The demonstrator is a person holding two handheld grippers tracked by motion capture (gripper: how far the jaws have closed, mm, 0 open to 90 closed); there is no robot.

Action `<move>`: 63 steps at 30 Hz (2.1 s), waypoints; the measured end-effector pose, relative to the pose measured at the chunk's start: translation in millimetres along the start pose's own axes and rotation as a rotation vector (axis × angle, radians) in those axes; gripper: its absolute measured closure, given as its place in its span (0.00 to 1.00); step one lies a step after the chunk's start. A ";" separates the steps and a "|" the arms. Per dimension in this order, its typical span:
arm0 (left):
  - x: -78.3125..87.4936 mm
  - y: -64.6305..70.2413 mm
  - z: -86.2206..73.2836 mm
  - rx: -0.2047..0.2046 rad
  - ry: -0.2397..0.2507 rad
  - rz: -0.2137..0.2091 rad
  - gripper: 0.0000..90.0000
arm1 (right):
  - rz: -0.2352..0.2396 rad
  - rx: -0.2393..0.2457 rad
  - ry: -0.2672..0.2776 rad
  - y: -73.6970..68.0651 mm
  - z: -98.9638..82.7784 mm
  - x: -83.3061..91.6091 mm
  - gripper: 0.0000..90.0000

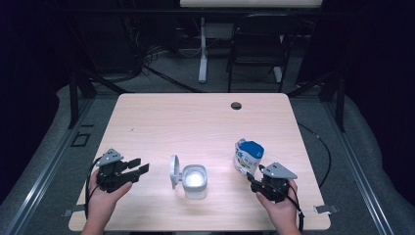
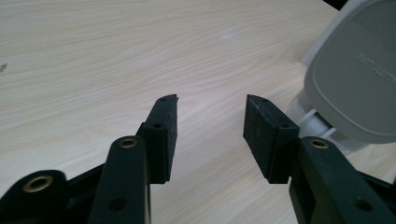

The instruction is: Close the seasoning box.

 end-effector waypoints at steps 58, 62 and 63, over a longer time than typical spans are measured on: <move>-23.3 79.4 5.2 -0.136 -0.014 -0.177 1.00 | 0.029 0.010 -0.018 -8.1 -28.2 10.4 0.52; -24.6 84.5 6.1 -0.138 -0.004 -0.182 1.00 | 0.034 0.006 -0.014 -8.3 -27.9 10.4 0.52; -25.1 86.6 6.3 -0.141 -0.002 -0.182 1.00 | 0.033 0.008 -0.015 -8.4 -28.0 10.1 0.52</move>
Point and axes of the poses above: each handheld gripper's, and its own axes: x roughly backward along the jaws, z roughly out of its top, y roughly to its right, the point moved 8 cm from there along -x, roughly forward along the jaws
